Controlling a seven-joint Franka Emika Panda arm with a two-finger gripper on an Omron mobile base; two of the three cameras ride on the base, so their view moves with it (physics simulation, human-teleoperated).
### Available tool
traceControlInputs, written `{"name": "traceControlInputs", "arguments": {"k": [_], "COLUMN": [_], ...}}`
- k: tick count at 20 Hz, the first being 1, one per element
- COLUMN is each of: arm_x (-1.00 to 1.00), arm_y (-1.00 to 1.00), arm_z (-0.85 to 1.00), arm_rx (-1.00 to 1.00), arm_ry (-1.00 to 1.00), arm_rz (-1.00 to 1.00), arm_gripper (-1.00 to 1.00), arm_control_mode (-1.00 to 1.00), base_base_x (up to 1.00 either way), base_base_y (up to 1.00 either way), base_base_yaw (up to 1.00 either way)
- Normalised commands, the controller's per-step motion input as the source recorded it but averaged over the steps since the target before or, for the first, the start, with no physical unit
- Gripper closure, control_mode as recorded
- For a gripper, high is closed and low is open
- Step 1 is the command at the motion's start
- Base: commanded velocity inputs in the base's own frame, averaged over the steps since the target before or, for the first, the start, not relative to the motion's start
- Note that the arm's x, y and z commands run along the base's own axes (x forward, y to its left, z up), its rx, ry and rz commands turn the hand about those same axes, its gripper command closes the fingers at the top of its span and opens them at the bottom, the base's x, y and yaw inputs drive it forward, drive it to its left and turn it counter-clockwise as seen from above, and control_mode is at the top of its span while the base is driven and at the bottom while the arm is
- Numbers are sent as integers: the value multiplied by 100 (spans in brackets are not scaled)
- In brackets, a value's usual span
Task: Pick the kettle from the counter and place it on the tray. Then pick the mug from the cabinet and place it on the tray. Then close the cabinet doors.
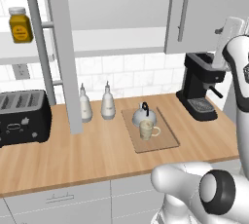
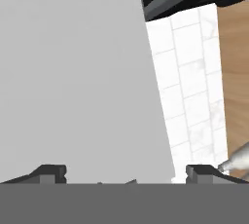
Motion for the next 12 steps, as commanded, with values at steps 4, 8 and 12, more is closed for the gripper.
{"name": "traceControlInputs", "arguments": {"k": [4,8,12], "arm_x": [-63,-41,-49], "arm_y": [43,31,36], "arm_z": [0,-6,-16], "arm_rx": [-18,-15,-8], "arm_ry": [26,21,4], "arm_rz": [12,11,16], "arm_gripper": [-100,-100,-100], "arm_control_mode": [-100,-100,-100], "base_base_x": [0,0,0], "base_base_y": [0,0,0], "base_base_yaw": [0,0,0]}}
